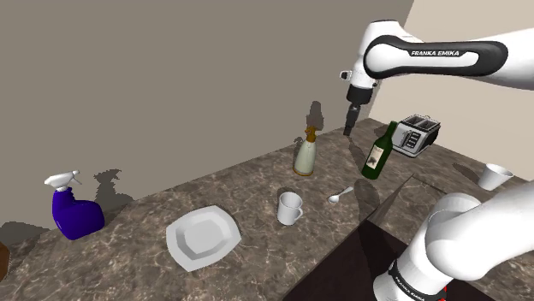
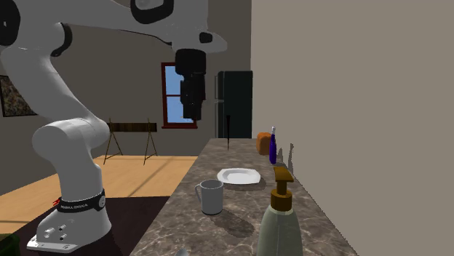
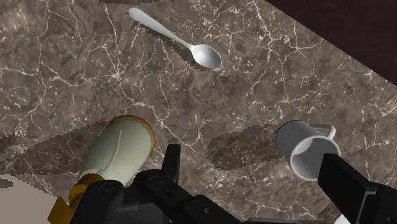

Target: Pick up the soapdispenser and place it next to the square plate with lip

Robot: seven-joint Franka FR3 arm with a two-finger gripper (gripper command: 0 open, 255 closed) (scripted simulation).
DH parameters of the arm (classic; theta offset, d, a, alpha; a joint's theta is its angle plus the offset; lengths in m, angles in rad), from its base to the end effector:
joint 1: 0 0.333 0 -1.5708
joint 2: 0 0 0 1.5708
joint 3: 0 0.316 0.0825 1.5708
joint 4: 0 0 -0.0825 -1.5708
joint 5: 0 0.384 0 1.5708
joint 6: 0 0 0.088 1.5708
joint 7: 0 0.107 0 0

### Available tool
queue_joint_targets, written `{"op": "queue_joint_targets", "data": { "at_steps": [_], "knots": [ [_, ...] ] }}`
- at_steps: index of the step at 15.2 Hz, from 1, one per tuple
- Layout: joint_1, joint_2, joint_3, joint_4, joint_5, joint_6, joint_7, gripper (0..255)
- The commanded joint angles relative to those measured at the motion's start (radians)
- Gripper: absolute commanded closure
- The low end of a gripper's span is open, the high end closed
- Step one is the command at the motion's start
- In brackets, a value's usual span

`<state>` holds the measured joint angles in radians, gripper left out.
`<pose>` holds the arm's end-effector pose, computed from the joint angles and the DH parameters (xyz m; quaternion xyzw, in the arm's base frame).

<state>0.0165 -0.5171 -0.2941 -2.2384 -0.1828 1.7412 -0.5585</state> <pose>0.3789 -0.1435 0.5566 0.9847 0.1732 -0.0055 0.0174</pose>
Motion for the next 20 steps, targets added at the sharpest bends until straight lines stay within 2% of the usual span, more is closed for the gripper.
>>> {"op": "queue_joint_targets", "data": {
  "at_steps": [1, 6, 11, 14, 18, 20],
  "knots": [
    [0.010, 0.065, -0.047, 0.030, 0.004, 0.042, -0.083, 0],
    [0.039, 0.257, -0.149, 0.147, 0.064, 0.119, -0.290, 0],
    [0.048, 0.479, -0.222, 0.304, 0.184, 0.158, -0.513, 0],
    [0.028, 0.621, -0.239, 0.420, 0.273, 0.156, -0.644, 0],
    [-0.029, 0.813, -0.227, 0.605, 0.386, 0.125, -0.795, 0],
    [-0.033, 0.819, -0.222, 0.598, 0.389, 0.136, -0.798, 0]
  ]
}}
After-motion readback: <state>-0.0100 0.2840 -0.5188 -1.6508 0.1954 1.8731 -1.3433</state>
